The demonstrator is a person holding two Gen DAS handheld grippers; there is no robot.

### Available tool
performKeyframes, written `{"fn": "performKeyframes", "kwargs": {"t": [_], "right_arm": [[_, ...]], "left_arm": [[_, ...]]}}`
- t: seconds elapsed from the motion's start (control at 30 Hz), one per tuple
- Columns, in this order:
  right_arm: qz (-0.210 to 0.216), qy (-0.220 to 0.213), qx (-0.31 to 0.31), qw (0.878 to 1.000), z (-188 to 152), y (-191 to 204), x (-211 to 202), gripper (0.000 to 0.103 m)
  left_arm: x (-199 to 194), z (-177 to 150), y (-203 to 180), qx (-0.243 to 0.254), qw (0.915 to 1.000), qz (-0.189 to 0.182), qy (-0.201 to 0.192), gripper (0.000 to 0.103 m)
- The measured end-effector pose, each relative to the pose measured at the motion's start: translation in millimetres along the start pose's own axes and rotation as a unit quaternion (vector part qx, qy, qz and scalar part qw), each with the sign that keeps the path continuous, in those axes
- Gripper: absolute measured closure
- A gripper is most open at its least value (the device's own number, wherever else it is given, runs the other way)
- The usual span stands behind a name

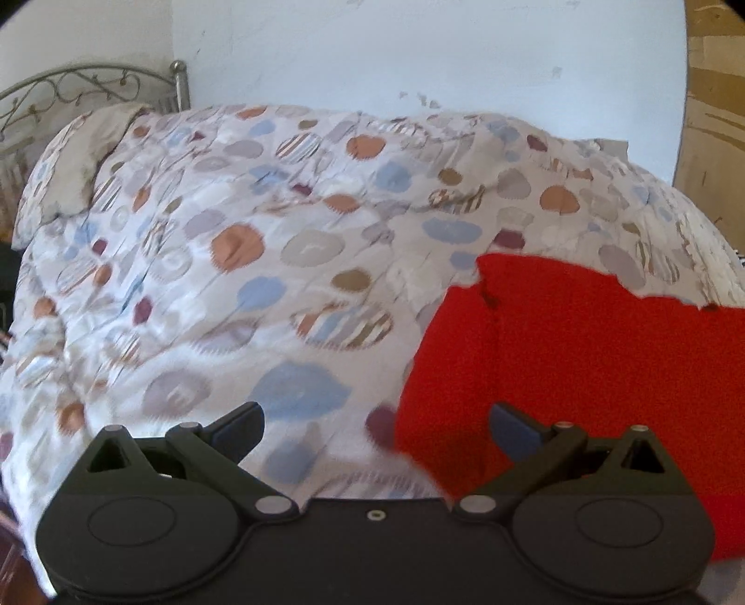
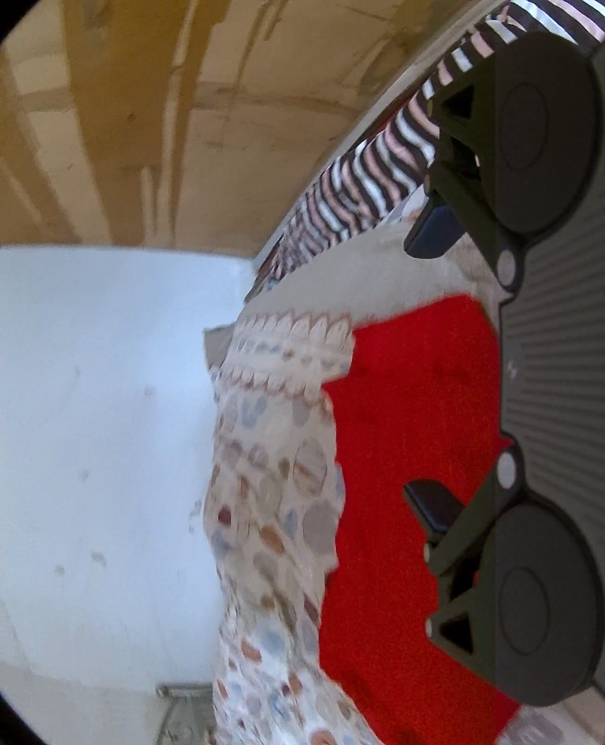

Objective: Fold small clothes

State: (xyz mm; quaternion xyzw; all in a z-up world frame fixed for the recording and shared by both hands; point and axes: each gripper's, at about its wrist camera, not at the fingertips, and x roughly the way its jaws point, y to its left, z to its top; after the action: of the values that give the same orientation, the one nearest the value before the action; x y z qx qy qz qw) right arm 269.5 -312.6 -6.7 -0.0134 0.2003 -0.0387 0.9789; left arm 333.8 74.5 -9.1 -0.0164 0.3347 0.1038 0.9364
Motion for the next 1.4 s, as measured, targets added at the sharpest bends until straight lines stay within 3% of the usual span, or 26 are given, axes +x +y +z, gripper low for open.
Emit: {"fn": "performKeyframes", "kwargs": {"t": [0.23, 0.43, 0.57, 0.8, 0.93, 1.4], "right_arm": [[0.043, -0.013, -0.024, 0.999, -10, 45, -25, 0.0], [0.052, -0.018, -0.045, 0.997, -11, 72, -24, 0.0], [0.065, -0.021, -0.047, 0.997, -5, 86, -14, 0.0], [0.071, 0.003, -0.063, 0.995, -17, 101, 8, 0.0], [0.081, 0.012, -0.021, 0.996, -40, 94, 16, 0.0], [0.092, -0.012, 0.01, 0.996, -53, 86, 13, 0.0]], "left_arm": [[-27, -28, 26, -0.046, 0.9984, 0.015, 0.03, 0.001], [-37, -57, 43, -0.128, 0.9882, -0.001, 0.084, 0.001], [-41, -63, 44, -0.147, 0.9838, 0.006, 0.103, 0.001], [-45, -55, 34, -0.123, 0.9856, 0.013, 0.115, 0.001], [-45, -55, 27, -0.107, 0.9861, 0.016, 0.126, 0.001], [-44, -58, 11, -0.081, 0.9862, 0.019, 0.143, 0.001]]}}
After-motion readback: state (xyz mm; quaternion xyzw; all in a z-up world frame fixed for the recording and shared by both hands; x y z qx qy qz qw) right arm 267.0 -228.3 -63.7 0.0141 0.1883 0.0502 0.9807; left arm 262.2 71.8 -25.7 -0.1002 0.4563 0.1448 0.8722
